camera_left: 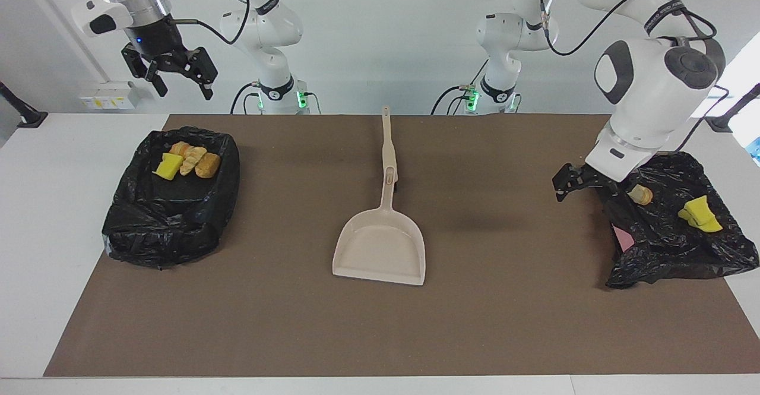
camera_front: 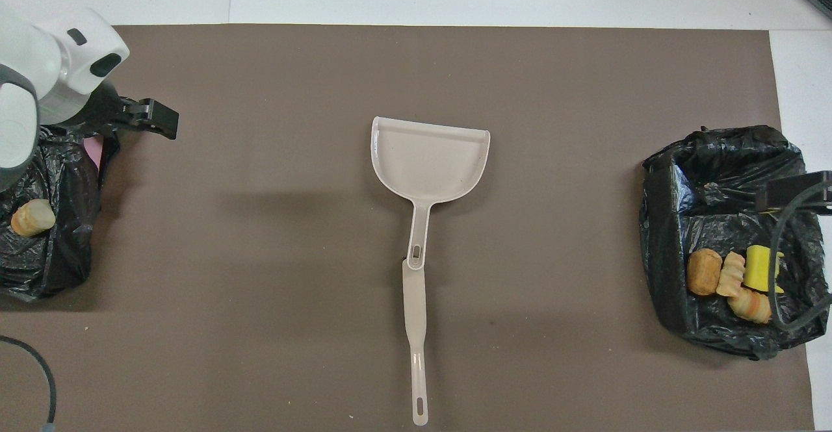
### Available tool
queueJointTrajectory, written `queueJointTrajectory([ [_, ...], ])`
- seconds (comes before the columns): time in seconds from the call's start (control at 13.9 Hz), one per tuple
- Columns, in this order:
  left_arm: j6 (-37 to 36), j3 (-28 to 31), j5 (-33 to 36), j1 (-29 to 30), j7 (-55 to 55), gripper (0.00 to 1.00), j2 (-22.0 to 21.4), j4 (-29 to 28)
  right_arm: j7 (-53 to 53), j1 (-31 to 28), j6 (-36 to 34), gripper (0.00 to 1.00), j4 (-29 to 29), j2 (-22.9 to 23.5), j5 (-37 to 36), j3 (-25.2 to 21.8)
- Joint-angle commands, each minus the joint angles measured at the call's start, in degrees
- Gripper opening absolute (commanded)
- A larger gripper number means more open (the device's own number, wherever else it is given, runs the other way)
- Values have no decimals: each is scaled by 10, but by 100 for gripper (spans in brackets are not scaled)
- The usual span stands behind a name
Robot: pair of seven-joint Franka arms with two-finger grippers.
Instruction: Sweep and dump trash in bin
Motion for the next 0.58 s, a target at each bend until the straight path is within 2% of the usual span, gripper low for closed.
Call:
queueJointTrajectory([
  [0.0, -28, -3, 10, 20, 26, 100, -42, -31, 10, -2, 7, 100, -11, -9, -7, 7],
  [0.36, -71, -3, 10, 26, 9, 100, -116, -85, 9, -1, 24, 100, -31, -21, -13, 7],
  [0.51, -90, -3, 10, 31, -9, 100, -131, -88, 8, -2, 23, 100, -31, -21, -13, 7],
])
